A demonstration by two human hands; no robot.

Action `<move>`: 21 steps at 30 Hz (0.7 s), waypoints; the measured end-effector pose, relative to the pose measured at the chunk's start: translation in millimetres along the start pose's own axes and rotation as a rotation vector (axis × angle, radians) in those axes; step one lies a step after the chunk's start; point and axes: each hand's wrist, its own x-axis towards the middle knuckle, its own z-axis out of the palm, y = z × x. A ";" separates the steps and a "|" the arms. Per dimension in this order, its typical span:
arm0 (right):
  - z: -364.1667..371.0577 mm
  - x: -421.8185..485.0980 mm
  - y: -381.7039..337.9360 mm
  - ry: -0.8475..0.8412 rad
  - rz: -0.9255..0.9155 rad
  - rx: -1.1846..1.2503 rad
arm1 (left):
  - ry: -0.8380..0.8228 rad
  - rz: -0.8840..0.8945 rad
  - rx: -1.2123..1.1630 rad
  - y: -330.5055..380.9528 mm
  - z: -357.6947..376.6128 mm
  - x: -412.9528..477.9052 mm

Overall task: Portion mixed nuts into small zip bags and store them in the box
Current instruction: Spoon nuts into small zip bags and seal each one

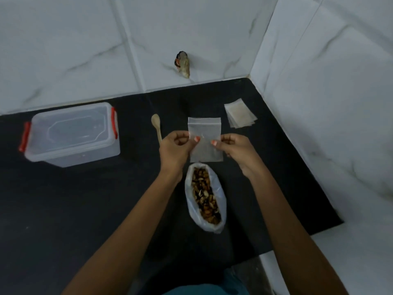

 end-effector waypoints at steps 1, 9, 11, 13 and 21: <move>5.7 -8.2 1.8 -0.018 0.004 0.011 | 0.001 0.004 0.009 -0.5 -10.5 -9.5; 58.0 -54.4 11.7 -0.108 -0.142 -0.084 | -0.100 0.028 0.342 -21.0 -97.1 -66.2; 77.0 -62.3 16.7 -0.139 -0.192 -0.181 | -0.133 0.025 0.453 -25.3 -116.7 -69.9; 97.3 -70.2 25.2 -0.164 -0.208 -0.265 | -0.157 0.031 0.520 -30.1 -135.8 -72.9; 147.6 -103.7 49.7 -0.165 -0.070 -0.277 | -0.092 0.219 0.626 -50.0 -181.5 -82.2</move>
